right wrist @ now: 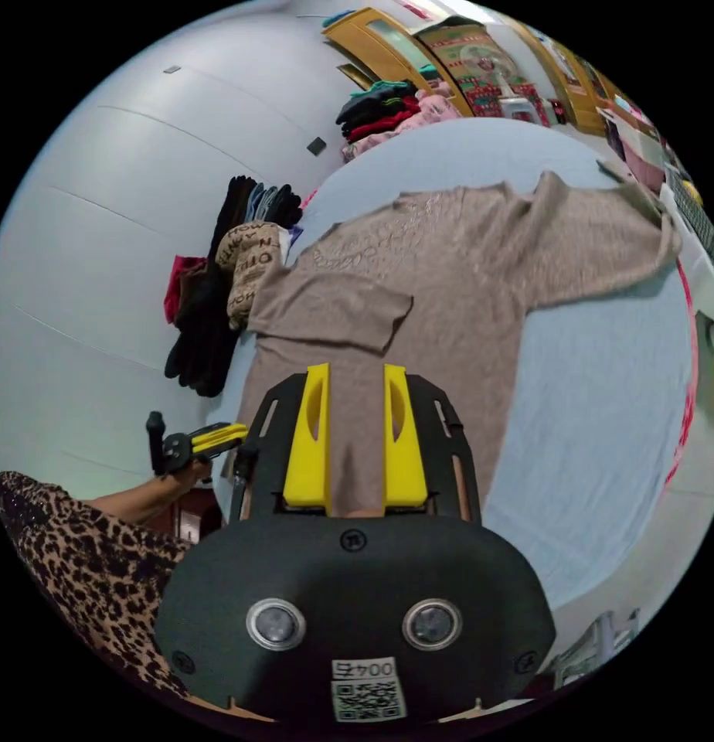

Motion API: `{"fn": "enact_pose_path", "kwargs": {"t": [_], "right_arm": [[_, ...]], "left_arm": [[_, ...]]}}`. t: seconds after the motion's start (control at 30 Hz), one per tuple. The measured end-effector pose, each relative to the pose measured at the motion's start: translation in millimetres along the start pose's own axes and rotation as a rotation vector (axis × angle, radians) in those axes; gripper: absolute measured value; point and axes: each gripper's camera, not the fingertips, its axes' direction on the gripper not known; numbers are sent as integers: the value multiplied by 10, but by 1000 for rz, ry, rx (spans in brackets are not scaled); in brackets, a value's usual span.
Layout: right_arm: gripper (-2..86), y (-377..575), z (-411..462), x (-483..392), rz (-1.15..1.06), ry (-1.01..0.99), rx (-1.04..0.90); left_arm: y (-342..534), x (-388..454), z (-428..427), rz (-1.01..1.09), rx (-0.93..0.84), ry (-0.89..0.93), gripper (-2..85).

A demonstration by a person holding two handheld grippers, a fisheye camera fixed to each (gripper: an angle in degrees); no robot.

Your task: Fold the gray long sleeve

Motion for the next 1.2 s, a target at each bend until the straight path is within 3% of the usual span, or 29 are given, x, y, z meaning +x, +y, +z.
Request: {"fn": "enact_pose_path", "kwargs": {"t": [0.47,0.73,1.1,1.2], "right_arm": [[42,-679,366,440,-181,119,-149],[-2,-828,123,284,-250,209,-147],[6,-1059,-67,518,-127,346,-223],[36,-961,-211,443,-98,272,-161]], "left_arm": [[-60,-240,179,-145,-31,-3,36],[-52,-420,200,-167,-35,-10,36],[20,-757,152,-170,-15,-6,34],[46,-869,124,-172,-7,-2,33]]}}
